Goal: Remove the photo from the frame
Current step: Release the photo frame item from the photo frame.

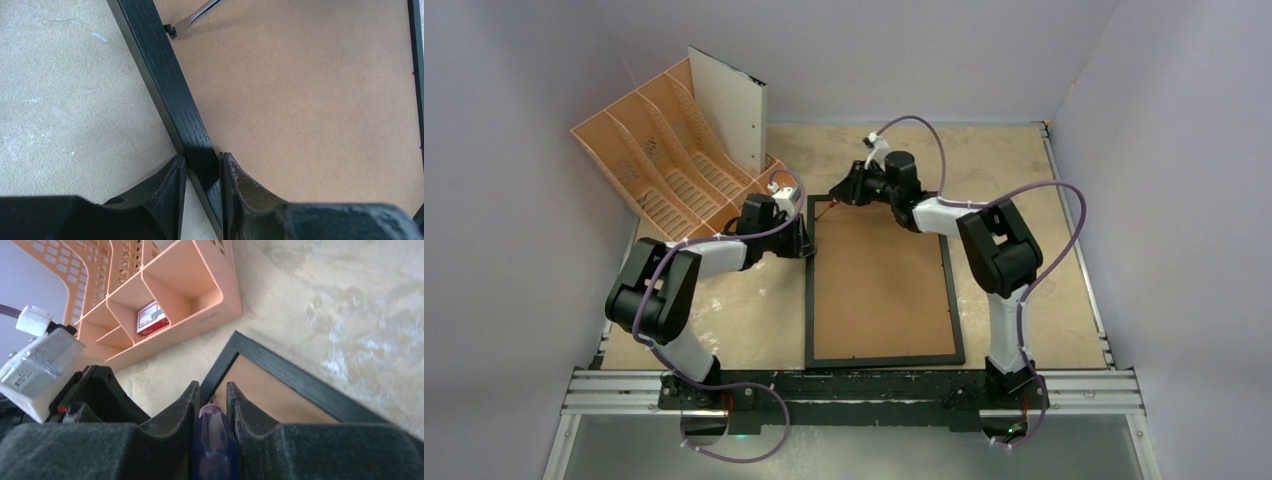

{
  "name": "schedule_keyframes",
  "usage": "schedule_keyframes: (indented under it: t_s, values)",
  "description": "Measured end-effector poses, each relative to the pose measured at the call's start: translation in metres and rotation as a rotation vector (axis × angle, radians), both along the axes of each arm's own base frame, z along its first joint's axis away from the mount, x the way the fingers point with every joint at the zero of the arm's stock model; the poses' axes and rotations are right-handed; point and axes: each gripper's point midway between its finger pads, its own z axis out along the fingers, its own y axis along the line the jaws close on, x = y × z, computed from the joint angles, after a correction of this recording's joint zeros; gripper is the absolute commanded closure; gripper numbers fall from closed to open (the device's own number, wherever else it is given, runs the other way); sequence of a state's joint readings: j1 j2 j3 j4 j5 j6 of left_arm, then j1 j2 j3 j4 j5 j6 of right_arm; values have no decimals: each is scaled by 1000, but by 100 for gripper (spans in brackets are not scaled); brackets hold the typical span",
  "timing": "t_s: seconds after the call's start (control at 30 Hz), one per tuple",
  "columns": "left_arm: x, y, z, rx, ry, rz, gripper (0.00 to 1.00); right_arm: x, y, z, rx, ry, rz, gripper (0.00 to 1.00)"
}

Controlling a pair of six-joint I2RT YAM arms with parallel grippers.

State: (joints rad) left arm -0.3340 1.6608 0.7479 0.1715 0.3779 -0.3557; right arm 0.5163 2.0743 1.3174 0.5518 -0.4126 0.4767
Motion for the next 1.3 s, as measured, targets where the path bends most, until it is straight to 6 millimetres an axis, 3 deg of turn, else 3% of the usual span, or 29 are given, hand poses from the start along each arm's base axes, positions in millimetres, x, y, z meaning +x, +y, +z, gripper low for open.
schedule_keyframes:
  t_s: [0.13,0.3,1.3]
  values:
    - [0,0,0,0,0,0,82,-9,-19,-13,95,88,-6,100]
    - [0,0,0,0,0,0,82,-18,-21,-20,172,112,-10,100]
    - [0,0,0,0,0,-1,82,10,-55,-30,346,119,-100,100]
